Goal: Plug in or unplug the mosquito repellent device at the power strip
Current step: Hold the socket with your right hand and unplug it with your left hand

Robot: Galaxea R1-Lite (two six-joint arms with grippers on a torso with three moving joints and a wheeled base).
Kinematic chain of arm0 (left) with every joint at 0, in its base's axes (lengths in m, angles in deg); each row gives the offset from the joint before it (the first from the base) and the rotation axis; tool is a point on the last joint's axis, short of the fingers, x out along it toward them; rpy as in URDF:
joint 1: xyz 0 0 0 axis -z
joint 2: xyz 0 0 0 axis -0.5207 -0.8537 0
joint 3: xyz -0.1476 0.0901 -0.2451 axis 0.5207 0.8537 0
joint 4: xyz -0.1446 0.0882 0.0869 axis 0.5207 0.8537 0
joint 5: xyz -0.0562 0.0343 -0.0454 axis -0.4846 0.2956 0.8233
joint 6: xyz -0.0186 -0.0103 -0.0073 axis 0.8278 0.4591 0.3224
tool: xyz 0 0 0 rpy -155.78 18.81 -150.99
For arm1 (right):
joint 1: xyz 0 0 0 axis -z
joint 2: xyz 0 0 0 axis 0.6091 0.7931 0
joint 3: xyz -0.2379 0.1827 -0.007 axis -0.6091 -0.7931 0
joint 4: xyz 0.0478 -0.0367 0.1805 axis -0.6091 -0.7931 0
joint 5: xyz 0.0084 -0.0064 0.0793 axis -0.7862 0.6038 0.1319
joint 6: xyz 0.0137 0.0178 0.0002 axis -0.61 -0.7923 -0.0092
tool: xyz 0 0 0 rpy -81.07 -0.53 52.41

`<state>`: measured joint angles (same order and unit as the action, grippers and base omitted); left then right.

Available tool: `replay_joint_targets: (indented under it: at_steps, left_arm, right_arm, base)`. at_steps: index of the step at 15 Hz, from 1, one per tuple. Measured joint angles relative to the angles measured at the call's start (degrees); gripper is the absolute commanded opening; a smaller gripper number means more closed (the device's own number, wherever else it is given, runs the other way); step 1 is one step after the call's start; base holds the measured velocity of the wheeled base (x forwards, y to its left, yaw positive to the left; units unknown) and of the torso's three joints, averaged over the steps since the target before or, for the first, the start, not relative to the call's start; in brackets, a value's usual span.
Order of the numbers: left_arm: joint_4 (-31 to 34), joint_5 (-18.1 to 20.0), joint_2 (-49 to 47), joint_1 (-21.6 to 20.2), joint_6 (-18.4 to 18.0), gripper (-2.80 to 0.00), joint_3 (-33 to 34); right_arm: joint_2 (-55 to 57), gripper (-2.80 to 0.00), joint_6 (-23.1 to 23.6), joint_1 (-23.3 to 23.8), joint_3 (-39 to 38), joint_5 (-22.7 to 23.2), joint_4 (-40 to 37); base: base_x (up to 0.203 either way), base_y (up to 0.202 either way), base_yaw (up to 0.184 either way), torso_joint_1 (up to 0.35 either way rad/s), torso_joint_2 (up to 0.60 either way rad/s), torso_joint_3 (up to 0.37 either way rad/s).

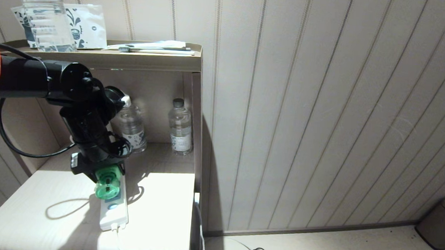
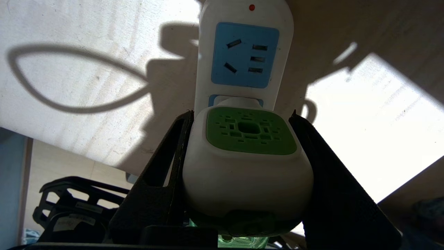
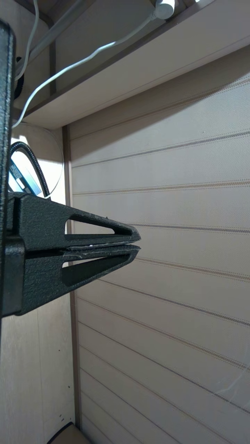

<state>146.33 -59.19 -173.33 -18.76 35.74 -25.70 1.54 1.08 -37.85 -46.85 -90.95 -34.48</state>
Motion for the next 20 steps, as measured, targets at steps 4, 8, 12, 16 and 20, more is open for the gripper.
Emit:
replay_joint_targets:
  at_steps: [4,8,12,16,20]
  left_arm:
    - [1.3,0.3,0.1,-0.4,-0.3,-2.80,0.1]
    - [1.3,2.4,0.1,-0.8,-1.1,-2.80,0.2]
    - [1.4,2.8,0.0,-0.7,-0.8,-2.80,-0.4]
    - [1.3,2.9,0.1,-0.7,-0.7,-2.80,0.2]
    - [1.4,2.8,0.3,-0.7,-0.4,-2.80,0.2]
  right_arm:
    - [0.0,-2.80,0.0,0.0,0.0,0.0,0.0]
    - [0.0,-2.80,0.0,0.0,0.0,0.0,0.0]
    - [0.0,-2.80,0.0,0.0,0.0,0.0,0.0]
    - [0.0,-2.80,0.0,0.0,0.0,0.0,0.0]
    - [0.0,-2.80,0.2,0.0,0.0,0.2,0.0]
  base:
    - [0.000,0.000,0.000,0.000,0.00,0.000]
    - [0.000,0.000,0.000,0.000,0.00,0.000]
    - [0.000,0.000,0.000,0.000,0.00,0.000]
    - [0.000,0.000,0.000,0.000,0.00,0.000]
    - [0.000,0.000,0.000,0.000,0.00,0.000]
